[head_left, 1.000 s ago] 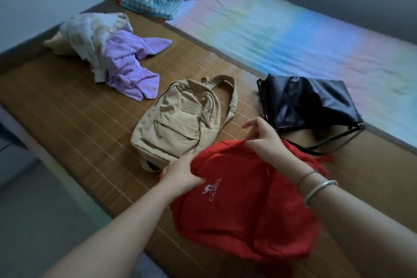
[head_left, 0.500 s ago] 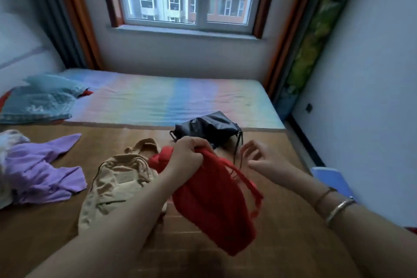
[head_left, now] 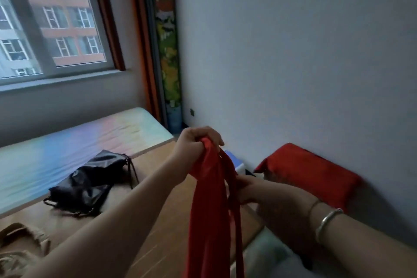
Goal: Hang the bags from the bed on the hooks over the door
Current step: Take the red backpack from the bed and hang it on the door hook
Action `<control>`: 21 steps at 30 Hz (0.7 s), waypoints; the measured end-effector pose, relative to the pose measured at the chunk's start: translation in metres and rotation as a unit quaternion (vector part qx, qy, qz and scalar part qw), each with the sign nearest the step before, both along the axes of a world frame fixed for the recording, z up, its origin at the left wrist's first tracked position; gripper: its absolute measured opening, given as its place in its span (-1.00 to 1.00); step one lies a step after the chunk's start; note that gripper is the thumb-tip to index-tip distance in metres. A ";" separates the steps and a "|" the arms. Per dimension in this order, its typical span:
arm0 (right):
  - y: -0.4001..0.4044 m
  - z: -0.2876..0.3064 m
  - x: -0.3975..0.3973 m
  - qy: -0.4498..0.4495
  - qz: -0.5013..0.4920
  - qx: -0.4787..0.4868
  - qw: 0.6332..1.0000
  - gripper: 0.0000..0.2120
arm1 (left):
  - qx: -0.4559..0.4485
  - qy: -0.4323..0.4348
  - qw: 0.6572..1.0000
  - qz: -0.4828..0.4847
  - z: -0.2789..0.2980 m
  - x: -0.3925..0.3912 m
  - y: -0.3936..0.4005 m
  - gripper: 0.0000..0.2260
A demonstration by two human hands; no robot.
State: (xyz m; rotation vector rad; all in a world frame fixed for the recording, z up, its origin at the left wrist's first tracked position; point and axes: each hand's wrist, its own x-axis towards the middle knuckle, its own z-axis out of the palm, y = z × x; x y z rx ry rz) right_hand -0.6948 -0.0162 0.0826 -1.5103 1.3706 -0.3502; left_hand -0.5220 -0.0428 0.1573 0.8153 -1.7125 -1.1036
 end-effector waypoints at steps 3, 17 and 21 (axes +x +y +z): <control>0.045 0.019 -0.104 -0.120 -0.139 -0.011 0.983 -0.69 | -0.006 -0.012 0.998 -0.068 0.003 -0.097 0.009 -0.47; 0.256 0.177 -0.438 -0.285 -0.447 -0.273 0.803 -0.96 | -0.002 -0.097 0.910 -0.404 0.050 -0.496 0.123 -0.40; 0.297 0.199 -0.496 -0.226 -0.457 -0.314 0.801 -0.90 | -0.025 -0.100 0.858 -0.503 0.061 -0.583 0.165 -0.45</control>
